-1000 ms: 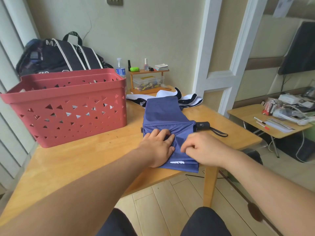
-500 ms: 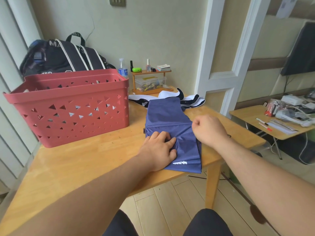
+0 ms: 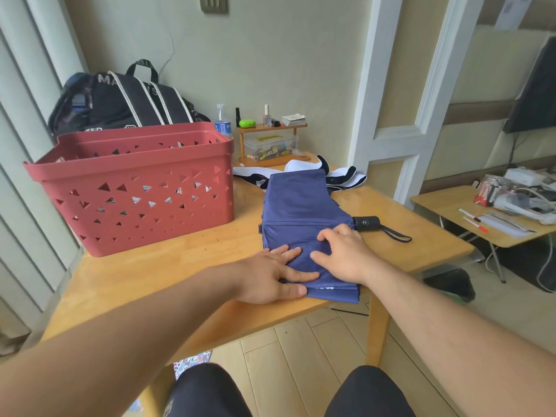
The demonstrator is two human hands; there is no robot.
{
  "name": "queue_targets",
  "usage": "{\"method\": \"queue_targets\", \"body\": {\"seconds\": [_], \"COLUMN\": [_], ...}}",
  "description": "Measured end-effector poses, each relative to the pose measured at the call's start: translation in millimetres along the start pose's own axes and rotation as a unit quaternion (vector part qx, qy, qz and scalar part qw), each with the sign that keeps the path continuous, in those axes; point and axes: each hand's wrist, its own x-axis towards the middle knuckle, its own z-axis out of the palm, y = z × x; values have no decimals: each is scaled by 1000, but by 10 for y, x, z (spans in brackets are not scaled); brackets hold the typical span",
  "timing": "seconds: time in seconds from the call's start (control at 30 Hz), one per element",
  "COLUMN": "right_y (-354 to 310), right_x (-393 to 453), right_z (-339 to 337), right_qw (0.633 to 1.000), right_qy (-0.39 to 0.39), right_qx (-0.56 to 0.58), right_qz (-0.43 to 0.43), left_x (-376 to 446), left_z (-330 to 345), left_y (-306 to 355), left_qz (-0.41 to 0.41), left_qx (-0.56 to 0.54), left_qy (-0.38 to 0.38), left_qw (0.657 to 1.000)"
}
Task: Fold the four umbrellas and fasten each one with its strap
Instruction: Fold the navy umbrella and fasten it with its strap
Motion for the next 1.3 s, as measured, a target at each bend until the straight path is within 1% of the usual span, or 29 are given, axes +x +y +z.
{"method": "queue_targets", "body": {"seconds": [0.03,0.07,0.1,0.13,0.17,0.2,0.23,0.27,0.3,0.33,0.37,0.4,0.43,0.5,0.63,0.7,0.8,0.83,0.87,0.9,0.97,1.0,1.03,1.07,1.13,1.17,1.23,1.3], "right_y": [20,40,60,65,57,46,28,16,8,6,14,33,61,153,337,364,329,255,145,1,-283,-385,-424,-389,-170,-15,216,268], "right_x": [-74,-128,-168,-199,-203,-197,-192,-186,-187,-197,-216,-235,-258,-314,-399,-412,-272,-208,-148,-95,-5,18,27,14,-102,-150,-219,-260], "right_z": [28,59,92,99,92,92,88,92,92,83,67,49,26,-31,-134,-172,-323,-395,-463,-510,-472,-398,-299,-187,-14,26,12,-10], "right_qw": [999,996,993,990,987,986,984,984,983,983,982,981,981,979,979,980,972,971,975,983,987,986,987,991,992,989,986,985], "right_qy": [-20,-44,-68,-94,-110,-117,-120,-121,-122,-124,-129,-133,-136,-139,-149,-156,-190,-190,-159,-97,55,92,92,56,-59,-94,-115,-120], "right_qx": [-49,-80,-97,-107,-114,-119,-125,-129,-130,-129,-130,-133,-136,-142,-135,-122,-130,-139,-148,-152,-153,-133,-102,-78,-84,-97,-115,-126], "right_qz": [-5,-4,0,9,17,24,28,32,35,38,40,40,39,39,35,26,47,49,44,36,-16,-51,-79,-91,-78,-62,-32,-20], "left_x": [-34,-42,-22,35,122,216,302,377,442,479,487,479,440,345,168,139,165,167,173,176,184,185,181,176,175,176,180,165], "left_z": [-42,-79,-121,-164,-203,-226,-231,-208,-170,-119,-53,-5,9,8,14,44,32,24,16,11,12,16,23,33,45,44,36,17], "left_y": [-12,-17,-4,22,60,126,205,254,275,276,235,161,90,-35,-149,-153,-150,-146,-143,-140,-142,-143,-142,-145,-157,-161,-177,-196], "left_qz": [-11,-32,-57,-79,-94,-91,-60,-21,7,12,-11,-45,-70,-95,-120,-119,-117,-118,-119,-120,-121,-123,-125,-127,-125,-123,-117,-112], "left_qx": [-78,-152,-187,-149,-64,19,64,89,114,144,170,185,190,191,198,194,185,185,186,186,179,176,172,167,159,159,152,144], "left_qy": [14,48,96,151,207,258,299,305,273,215,147,97,72,53,63,68,68,66,63,60,58,60,61,60,61,62,60,50], "left_qw": [997,987,976,974,972,962,950,948,955,966,974,977,977,976,971,971,973,973,973,973,975,975,975,976,977,978,980,982]}}
